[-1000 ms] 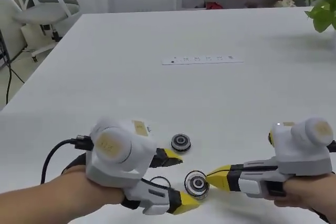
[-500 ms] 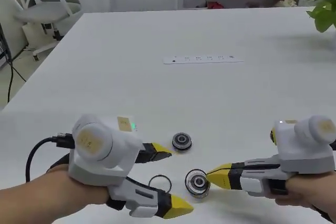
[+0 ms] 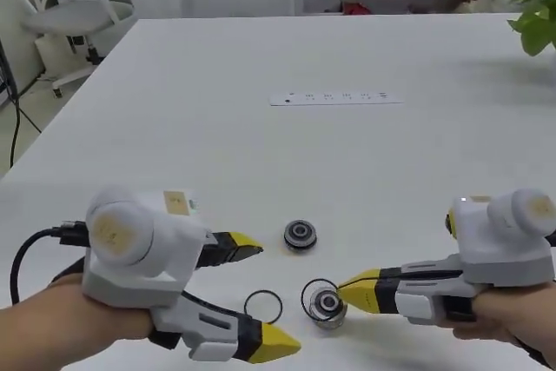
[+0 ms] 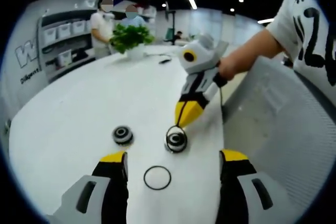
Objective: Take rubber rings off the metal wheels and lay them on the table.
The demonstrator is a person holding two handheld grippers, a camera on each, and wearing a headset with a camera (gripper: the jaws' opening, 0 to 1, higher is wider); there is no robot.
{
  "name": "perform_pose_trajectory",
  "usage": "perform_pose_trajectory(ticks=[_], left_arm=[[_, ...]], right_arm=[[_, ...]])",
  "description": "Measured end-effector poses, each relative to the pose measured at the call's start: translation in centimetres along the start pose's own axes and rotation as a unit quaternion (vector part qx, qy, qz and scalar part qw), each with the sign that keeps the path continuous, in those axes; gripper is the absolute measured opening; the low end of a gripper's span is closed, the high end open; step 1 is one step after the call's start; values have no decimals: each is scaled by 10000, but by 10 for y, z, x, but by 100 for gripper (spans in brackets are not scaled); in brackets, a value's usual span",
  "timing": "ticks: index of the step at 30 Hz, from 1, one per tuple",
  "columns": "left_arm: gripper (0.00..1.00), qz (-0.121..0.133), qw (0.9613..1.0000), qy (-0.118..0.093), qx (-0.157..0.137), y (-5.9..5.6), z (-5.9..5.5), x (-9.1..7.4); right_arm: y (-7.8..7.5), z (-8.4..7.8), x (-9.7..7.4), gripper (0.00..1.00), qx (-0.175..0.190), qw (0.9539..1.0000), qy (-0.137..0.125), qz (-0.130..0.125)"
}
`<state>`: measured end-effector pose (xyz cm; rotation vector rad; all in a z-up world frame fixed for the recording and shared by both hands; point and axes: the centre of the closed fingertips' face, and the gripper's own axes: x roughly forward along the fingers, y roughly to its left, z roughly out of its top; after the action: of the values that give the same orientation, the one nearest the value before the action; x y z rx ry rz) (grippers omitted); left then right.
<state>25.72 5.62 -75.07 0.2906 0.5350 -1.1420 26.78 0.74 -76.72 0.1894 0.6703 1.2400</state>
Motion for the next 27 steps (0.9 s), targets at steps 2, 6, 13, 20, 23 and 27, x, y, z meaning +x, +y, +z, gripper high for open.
perform_pose_trajectory(ticks=[2, 6, 13, 20, 23, 27], left_arm=[[72, 26, 10000, 13, -21, 2, -3, -2], [73, 97, 9999, 4, -78, 5, -6, -5], [75, 209, 9997, 17, -121, 10, -11, -12], [76, 328, 9993, 1, -184, 14, -15, -20], [77, 392, 9990, -5, -222, 17, -17, -24], [77, 463, 9986, -17, -265, 20, -19, -28]], right_arm=[[0, 1, 1, 0, -1, 10000, 3, 11], [0, 3, 1, 0, -16, 10000, 9, 30], [1, 8, 3, 0, -43, 10000, 16, 80], [5, 14, 6, 0, -76, 9999, 3, 133], [6, 16, 7, 0, -92, 9998, 0, 150], [9, 19, 10, 0, -129, 9997, 11, 188]])
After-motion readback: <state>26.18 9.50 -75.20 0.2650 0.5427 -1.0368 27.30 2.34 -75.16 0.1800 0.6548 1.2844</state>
